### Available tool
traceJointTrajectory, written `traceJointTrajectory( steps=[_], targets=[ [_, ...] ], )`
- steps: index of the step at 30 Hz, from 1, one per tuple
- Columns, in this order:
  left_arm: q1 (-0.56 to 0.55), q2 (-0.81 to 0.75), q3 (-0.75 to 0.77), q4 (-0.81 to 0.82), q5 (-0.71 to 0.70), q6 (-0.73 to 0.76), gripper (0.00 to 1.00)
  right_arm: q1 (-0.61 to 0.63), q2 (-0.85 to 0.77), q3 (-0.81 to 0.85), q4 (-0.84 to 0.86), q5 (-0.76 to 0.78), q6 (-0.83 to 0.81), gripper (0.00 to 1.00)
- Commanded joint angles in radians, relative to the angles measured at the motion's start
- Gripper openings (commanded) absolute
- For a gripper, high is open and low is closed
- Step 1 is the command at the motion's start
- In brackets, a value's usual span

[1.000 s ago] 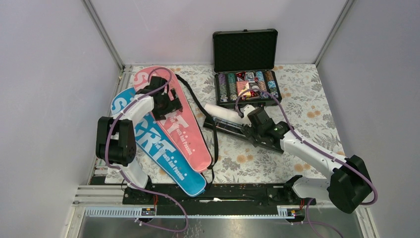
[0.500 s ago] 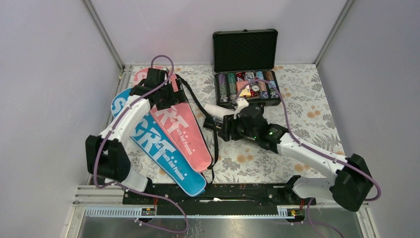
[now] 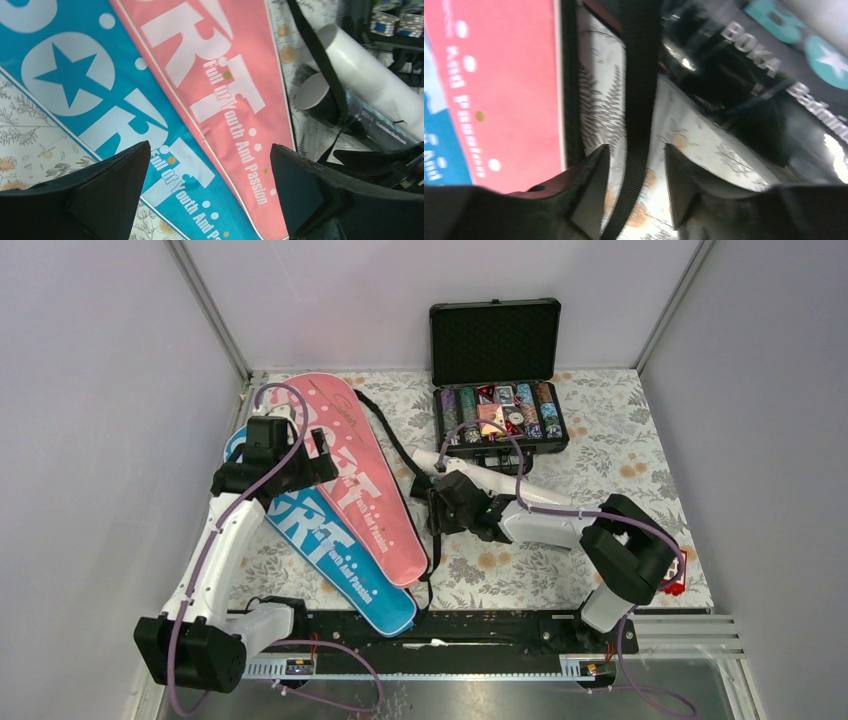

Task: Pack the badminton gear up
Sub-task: Adjust the shuttle tube at the center of the board, then reset both arms

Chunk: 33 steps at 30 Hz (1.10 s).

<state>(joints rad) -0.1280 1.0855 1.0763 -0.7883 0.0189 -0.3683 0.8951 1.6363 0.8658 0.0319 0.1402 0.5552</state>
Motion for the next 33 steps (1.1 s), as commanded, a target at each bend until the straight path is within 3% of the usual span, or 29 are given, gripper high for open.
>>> traceJointTrajectory(
  steps=[1, 5, 10, 12, 13, 14, 18, 21, 26, 33],
  targets=[
    [0.045, -0.019, -0.029, 0.009, 0.034, 0.009, 0.99, 0.014, 0.016, 0.06, 0.159, -0.145, -0.091, 0.42],
    [0.107, -0.009, -0.042, 0.006, 0.033, 0.024, 0.99, 0.044, -0.013, 0.071, 0.181, -0.305, -0.108, 0.21],
    [0.162, 0.021, -0.023, -0.021, 0.086, 0.028, 0.99, 0.088, -0.026, 0.098, 0.06, -0.376, -0.109, 0.2],
    [0.163, 0.007, -0.005, -0.036, 0.076, 0.036, 0.99, 0.094, -0.06, 0.125, -0.077, -0.349, -0.098, 0.28],
    [0.162, -0.002, 0.006, -0.04, 0.095, 0.044, 0.99, 0.095, -0.086, 0.144, -0.157, -0.322, -0.081, 0.36],
    [0.161, -0.008, 0.019, -0.052, 0.144, 0.057, 0.99, 0.095, -0.122, 0.165, -0.269, -0.296, -0.078, 0.53],
    [0.135, -0.024, 0.089, -0.1, 0.386, 0.086, 0.99, 0.095, -0.299, 0.257, -0.551, -0.206, -0.093, 0.98],
    [0.05, -0.075, 0.131, -0.093, 0.504, 0.082, 0.99, 0.094, -0.454, 0.326, -0.719, -0.09, -0.109, 1.0],
    [-0.04, -0.19, 0.22, -0.05, 0.453, 0.017, 0.99, 0.094, -0.635, 0.438, -0.946, 0.238, 0.004, 1.0],
    [-0.04, -0.362, 0.24, 0.027, 0.388, -0.07, 0.99, 0.094, -0.911, 0.39, -0.914, 0.42, 0.013, 1.0]
  ],
)
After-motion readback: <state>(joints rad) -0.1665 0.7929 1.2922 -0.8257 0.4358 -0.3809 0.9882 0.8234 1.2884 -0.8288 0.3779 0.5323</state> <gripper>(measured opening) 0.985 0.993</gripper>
